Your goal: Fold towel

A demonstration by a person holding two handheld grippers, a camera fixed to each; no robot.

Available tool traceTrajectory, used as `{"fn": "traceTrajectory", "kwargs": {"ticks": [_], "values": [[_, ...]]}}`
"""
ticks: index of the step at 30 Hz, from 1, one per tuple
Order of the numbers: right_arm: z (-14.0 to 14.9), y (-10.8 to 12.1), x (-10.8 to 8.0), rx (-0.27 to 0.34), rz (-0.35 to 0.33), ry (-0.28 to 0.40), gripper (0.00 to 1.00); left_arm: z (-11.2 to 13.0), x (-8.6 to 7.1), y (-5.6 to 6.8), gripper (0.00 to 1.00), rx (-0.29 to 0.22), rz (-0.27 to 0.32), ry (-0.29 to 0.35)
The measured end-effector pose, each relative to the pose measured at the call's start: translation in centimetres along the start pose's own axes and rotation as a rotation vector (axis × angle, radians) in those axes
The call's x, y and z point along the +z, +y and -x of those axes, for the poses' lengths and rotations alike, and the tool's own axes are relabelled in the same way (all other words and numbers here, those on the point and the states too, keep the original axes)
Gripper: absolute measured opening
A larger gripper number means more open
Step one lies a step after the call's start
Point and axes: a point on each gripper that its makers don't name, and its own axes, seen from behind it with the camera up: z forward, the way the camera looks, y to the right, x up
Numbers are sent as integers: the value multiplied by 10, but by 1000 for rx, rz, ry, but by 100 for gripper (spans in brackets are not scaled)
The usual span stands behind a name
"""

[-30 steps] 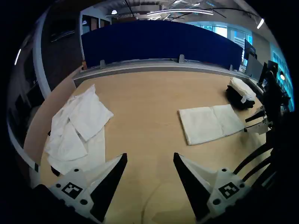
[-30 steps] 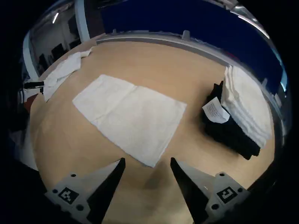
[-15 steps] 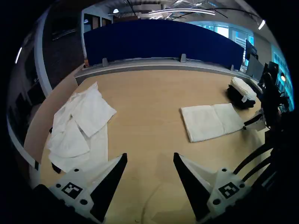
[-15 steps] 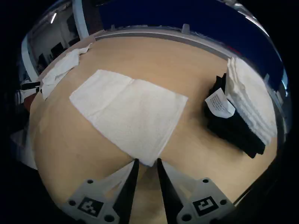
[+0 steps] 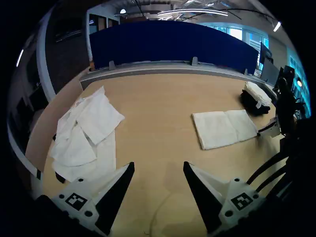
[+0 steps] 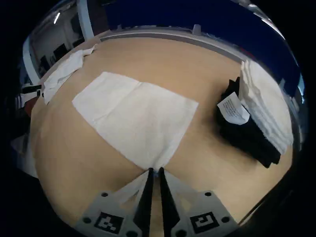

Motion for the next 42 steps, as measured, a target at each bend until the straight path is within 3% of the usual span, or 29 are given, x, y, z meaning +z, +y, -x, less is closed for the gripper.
{"fn": "traceTrajectory", "kwargs": {"ticks": [10, 21, 30, 42], "values": [[-11, 1, -7, -9, 6, 24, 6, -2, 1, -1, 92, 0, 0, 1], [-56, -1, -27, -19, 13, 108, 6, -6, 0, -3, 92, -2, 1, 7], [-110, -22, -44, -103, -5, 168, 6, -8, -4, -5, 92, -7, 1, 20], [-164, -66, -45, -240, -42, 198, 6, -7, -9, -11, 92, -34, 0, 31]]}}
